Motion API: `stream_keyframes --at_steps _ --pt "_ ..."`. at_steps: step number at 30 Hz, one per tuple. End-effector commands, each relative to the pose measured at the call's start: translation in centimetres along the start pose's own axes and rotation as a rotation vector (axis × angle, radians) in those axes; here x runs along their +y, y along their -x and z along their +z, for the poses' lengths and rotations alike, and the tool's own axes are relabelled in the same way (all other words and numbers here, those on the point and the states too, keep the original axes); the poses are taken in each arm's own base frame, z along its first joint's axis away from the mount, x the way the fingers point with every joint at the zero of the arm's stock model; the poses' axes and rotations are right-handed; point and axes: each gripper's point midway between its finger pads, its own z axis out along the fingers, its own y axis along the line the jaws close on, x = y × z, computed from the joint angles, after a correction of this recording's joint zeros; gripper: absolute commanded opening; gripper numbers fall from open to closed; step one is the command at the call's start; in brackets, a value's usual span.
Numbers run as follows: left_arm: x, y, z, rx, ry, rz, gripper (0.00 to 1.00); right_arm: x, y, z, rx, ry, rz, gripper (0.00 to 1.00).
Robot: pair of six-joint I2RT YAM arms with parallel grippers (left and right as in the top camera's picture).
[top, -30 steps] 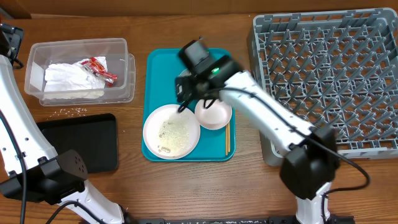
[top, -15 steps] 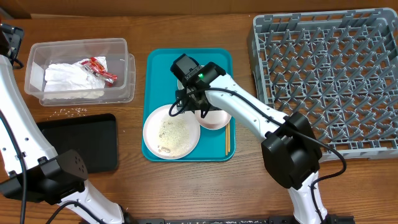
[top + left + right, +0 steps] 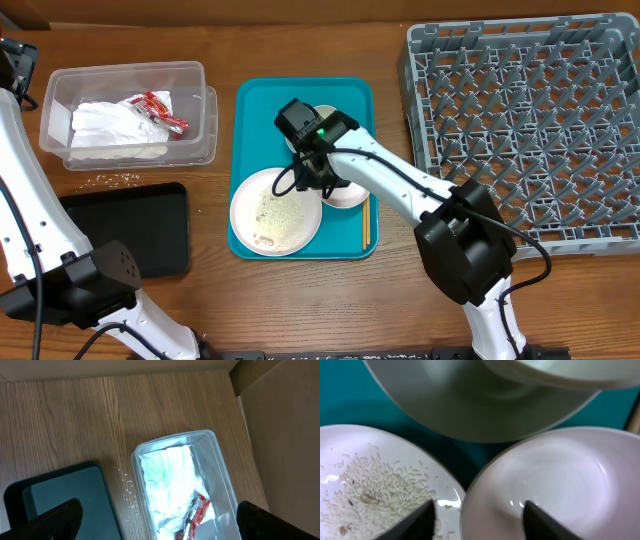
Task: Sort waste into correct bins and load items into the dishwasher
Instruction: 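Move the right gripper over the tray and grasp the small pink bowl, then lift the pink bowl with the right gripper and carry it to the rack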
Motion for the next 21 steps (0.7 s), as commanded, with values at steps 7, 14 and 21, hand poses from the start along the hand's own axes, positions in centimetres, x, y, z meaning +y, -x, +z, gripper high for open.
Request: stream_keyframes --at_steps 7,14,21 --pt "-0.1 -0.1 0.3 -0.005 0.011 0.015 1.0 0.4 -0.6 0.6 -0.004 0.006 -0.004 0.22" --pt "-0.1 -0.1 0.3 -0.004 0.011 0.015 1.0 0.5 -0.4 0.1 -0.006 0.008 -0.004 0.17" --pt "-0.1 -0.1 0.3 -0.004 0.011 0.015 1.0 0.7 -0.1 -1.3 -0.001 0.005 -0.004 0.04"
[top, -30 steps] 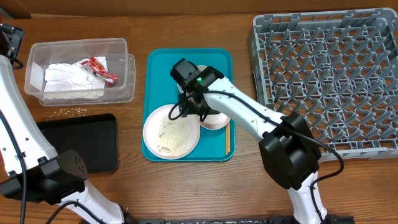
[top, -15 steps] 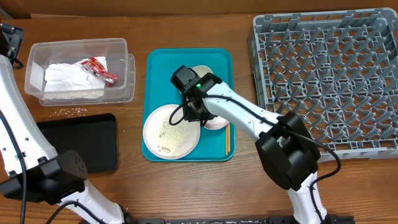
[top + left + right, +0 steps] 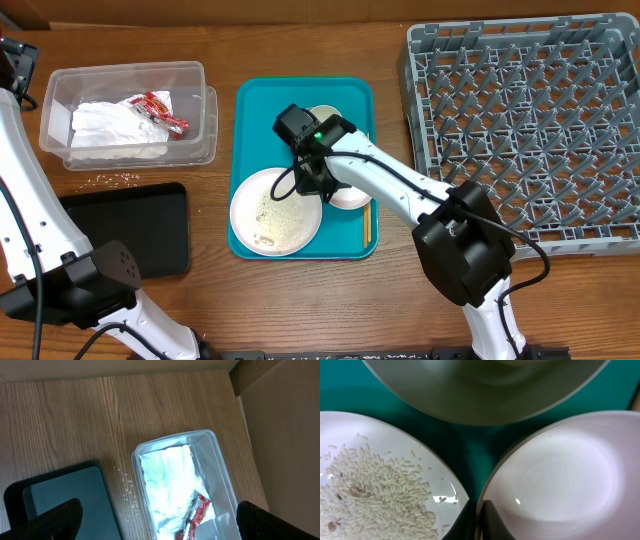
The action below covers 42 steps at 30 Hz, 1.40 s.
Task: Sort waste into correct bins and load items into the dishwasher
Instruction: 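Lift the pink bowl with the right gripper and carry it to the rack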
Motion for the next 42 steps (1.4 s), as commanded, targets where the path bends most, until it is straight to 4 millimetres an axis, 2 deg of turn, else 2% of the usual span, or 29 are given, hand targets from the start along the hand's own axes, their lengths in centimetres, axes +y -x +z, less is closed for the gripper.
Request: stream_keyframes --at_steps 1,5,8,11,14,16,18,21,24,27,32,38,42 --pt "-0.1 -0.1 0.3 -0.004 0.011 0.015 1.0 0.9 0.8 -1.5 -0.023 0.03 0.003 0.04" --pt "-0.1 -0.1 0.3 -0.004 0.011 0.015 1.0 0.7 1.0 -3.2 -0.017 0.024 0.006 0.04" --pt "-0.1 -0.1 0.3 -0.004 0.011 0.015 1.0 0.6 1.6 -5.6 -0.022 0.026 0.01 0.04" --pt "-0.1 -0.1 0.3 -0.004 0.011 0.015 1.0 0.3 2.9 -9.0 -0.054 0.042 -0.025 0.04" --pt "-0.1 -0.1 0.3 -0.004 0.011 0.015 1.0 -0.8 4.8 -13.4 -0.118 0.067 -0.077 0.04" --pt "-0.1 -0.1 0.3 -0.004 0.011 0.015 1.0 -2.6 6.4 -16.4 -0.174 0.08 -0.078 0.04" --pt "-0.1 -0.1 0.3 -0.005 0.011 0.015 1.0 -5.1 7.9 -18.9 -0.225 0.086 -0.031 0.04" --pt "-0.1 -0.1 0.3 -0.004 0.011 0.015 1.0 -11.0 10.5 -21.9 -0.3 0.084 0.105 0.04" --pt "-0.1 -0.1 0.3 -0.004 0.011 0.015 1.0 -16.2 12.4 -22.9 -0.326 0.15 0.209 0.04" --pt "-0.1 -0.1 0.3 -0.005 0.011 0.015 1.0 -19.5 13.3 -23.0 -0.316 0.307 0.179 0.04" --pt "-0.1 -0.1 0.3 -0.004 0.011 0.015 1.0 -24.8 13.5 -22.7 -0.312 0.598 0.188 0.04" --pt "-0.1 -0.1 0.3 -0.004 0.011 0.015 1.0 -28.6 13.3 -23.9 -0.436 1.011 0.134 0.04" --pt "-0.1 -0.1 0.3 -0.004 0.011 0.015 1.0 -29.7 13.0 -22.9 -0.466 1.145 0.149 0.04"
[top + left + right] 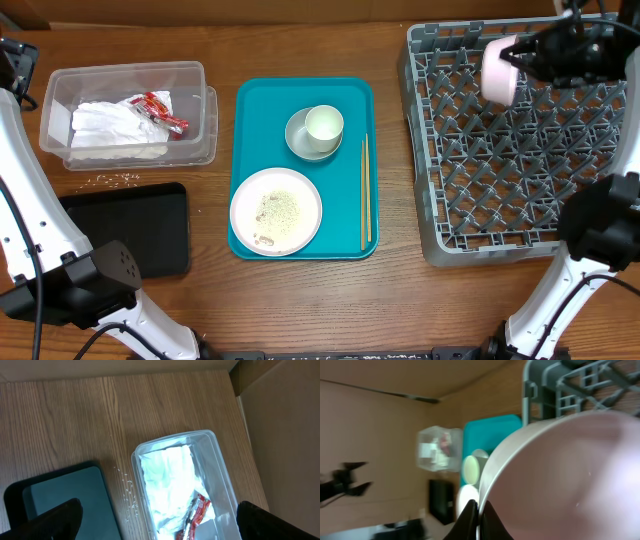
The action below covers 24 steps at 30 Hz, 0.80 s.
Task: Sort waste into correct bins and load items into the dishwasher
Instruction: 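Lift the pink bowl with the right gripper and carry it to the rack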
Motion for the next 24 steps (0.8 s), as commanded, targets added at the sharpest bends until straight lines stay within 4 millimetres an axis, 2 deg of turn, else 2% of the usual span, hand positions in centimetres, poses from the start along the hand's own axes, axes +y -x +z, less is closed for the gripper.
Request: stream_keyframes --at_steps 1,9,16,24 --pt "-0.1 -0.1 0.3 -0.004 0.011 0.015 1.0 1.9 0.1 0.5 -0.028 0.257 -0.072 0.04" --pt "-0.1 -0.1 0.3 -0.004 0.011 0.015 1.0 -1.1 -1.1 2.1 -0.002 0.249 -0.004 0.04" --pt "-0.1 -0.1 0.3 -0.004 0.011 0.015 1.0 -4.8 -2.0 3.4 0.029 0.137 0.091 0.04" --pt "-0.1 -0.1 0.3 -0.004 0.011 0.015 1.0 -5.7 -2.0 3.3 0.023 0.121 0.14 0.04"
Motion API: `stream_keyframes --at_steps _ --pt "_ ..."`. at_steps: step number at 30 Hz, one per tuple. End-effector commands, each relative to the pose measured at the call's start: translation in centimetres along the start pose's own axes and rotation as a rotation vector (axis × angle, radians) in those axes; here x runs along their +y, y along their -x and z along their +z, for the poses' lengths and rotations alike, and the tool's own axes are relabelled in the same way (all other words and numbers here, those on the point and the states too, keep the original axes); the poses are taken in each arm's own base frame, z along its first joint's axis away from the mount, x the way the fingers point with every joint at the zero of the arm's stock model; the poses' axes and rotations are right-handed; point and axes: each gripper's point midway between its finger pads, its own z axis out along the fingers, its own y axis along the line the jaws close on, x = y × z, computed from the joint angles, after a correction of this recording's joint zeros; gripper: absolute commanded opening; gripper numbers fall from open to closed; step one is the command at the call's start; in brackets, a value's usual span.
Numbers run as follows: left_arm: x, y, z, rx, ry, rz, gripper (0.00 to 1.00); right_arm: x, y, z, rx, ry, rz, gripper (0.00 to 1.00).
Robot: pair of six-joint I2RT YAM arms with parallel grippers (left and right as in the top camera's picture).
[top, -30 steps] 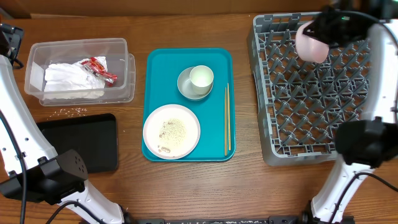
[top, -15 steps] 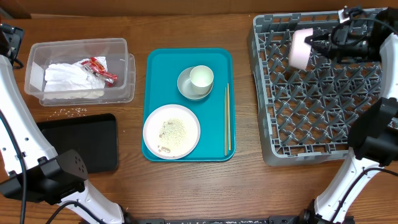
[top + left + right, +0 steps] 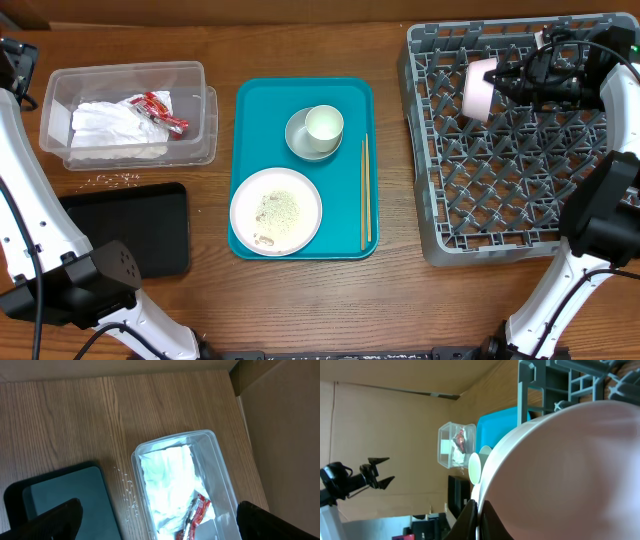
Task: Sort waste into correct bins and load items into the dishwasher
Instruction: 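Lift the pink bowl with the right gripper and carry it to the rack, then lower the pink bowl into the rack's back right and release it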
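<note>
My right gripper (image 3: 500, 82) is shut on the rim of a pink bowl (image 3: 479, 88), held on its side over the back left part of the grey dish rack (image 3: 590, 215). The bowl (image 3: 570, 470) fills the right wrist view, its rim pinched between my fingertips (image 3: 470, 522). On the teal tray (image 3: 255, 110) lie a white plate with rice grains (image 3: 276, 210), a green bowl with a cup in it (image 3: 313, 131) and chopsticks (image 3: 365, 195). My left gripper (image 3: 157, 515) hangs open, high above the clear bin (image 3: 187, 485) at the table's far left.
The clear bin (image 3: 125, 115) holds white tissue and a red wrapper (image 3: 160, 110). A black bin lid (image 3: 130, 228) lies in front of it, with spilled rice grains (image 3: 115, 180) between them. Cardboard walls stand behind the table.
My right gripper has carried the pink bowl a little to the left and lower over the rack's back left part. The left arm has not moved.
My right gripper stood open over the pink bowl's rim on the tray, beside the rice plate. Then it was shut on that rim. Later the bowl was off the tray, over the rack's back, and now it hangs lower at the back left.
</note>
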Motion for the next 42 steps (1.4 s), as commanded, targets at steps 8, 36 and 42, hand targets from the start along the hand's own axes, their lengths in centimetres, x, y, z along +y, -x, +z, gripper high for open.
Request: stream_keyframes --at_steps 8,36,42 --pt "-0.1 -0.1 0.3 -0.005 0.011 0.015 1.0 -1.6 0.3 -2.2 -0.041 -0.05 0.109 0.06" --pt "-0.1 -0.1 0.3 -0.005 0.011 0.015 1.0 -0.6 -1.6 -13.2 -0.252 -0.772 0.225 0.35" --pt "-0.1 -0.1 0.3 -0.005 0.011 0.015 1.0 0.6 -1.9 -10.6 -0.199 -0.774 0.163 0.4"
